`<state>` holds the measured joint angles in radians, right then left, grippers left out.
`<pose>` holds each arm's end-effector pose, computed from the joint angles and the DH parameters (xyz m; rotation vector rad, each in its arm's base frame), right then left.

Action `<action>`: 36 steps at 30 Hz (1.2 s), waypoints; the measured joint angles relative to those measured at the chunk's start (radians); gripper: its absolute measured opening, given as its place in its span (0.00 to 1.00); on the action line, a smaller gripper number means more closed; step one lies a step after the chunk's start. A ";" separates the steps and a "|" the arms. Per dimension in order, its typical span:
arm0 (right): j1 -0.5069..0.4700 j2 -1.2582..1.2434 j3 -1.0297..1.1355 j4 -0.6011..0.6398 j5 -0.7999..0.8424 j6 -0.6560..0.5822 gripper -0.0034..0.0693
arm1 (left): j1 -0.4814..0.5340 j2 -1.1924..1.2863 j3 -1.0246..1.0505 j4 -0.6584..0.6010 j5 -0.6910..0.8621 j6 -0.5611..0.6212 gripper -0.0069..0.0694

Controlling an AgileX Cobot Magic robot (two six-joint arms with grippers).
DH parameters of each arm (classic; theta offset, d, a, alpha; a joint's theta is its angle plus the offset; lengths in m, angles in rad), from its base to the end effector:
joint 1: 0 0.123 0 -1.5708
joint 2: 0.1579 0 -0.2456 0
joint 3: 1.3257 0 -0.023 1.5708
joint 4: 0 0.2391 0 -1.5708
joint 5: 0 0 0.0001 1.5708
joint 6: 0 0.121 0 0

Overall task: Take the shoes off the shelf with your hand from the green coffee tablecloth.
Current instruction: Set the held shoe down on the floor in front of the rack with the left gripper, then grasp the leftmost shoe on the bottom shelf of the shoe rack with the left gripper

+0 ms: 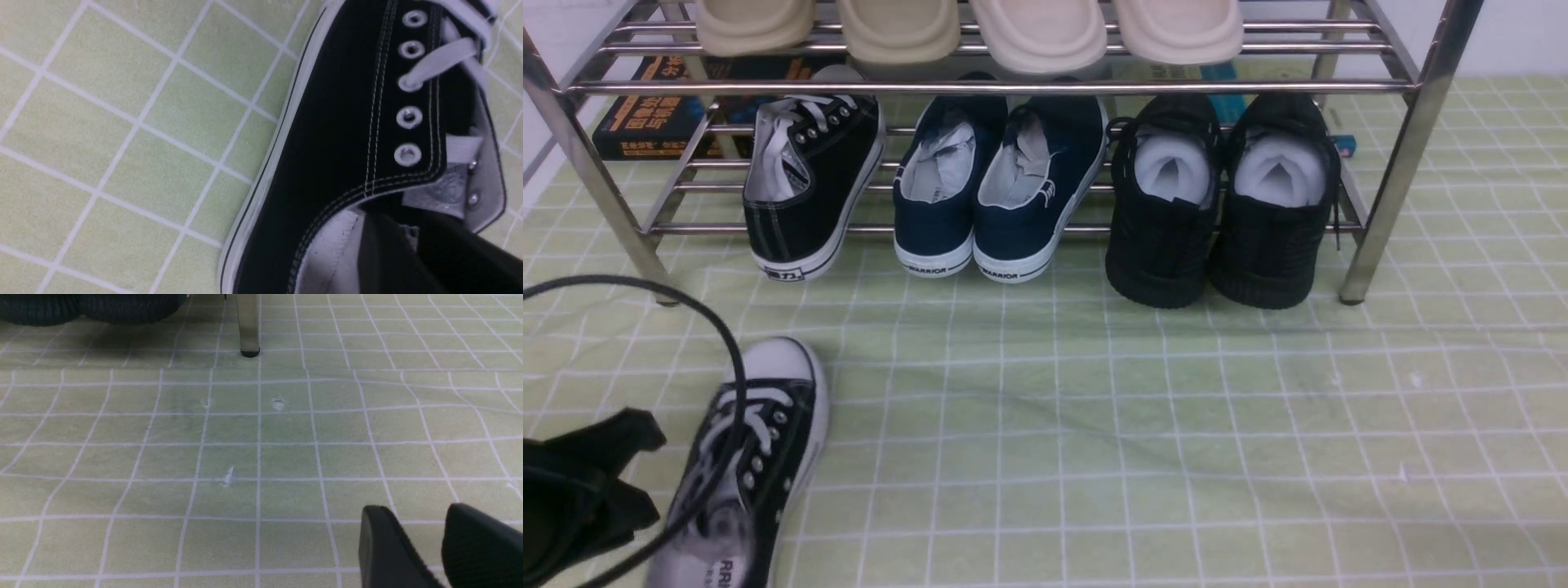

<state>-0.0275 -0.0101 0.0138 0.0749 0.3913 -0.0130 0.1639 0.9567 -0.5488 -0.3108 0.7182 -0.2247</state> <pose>0.1088 0.0005 0.1654 0.0590 1.8768 0.0466 0.1899 0.0067 0.1892 -0.7279 2.4942 -0.3712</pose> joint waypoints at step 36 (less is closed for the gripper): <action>0.000 0.000 0.000 0.000 0.000 0.000 0.37 | -0.118 0.804 -0.994 0.059 0.076 0.190 0.77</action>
<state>-0.0275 -0.0101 0.0138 0.0749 0.3913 -0.0130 0.0459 1.7606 -1.5425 -0.2519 0.7945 -0.0349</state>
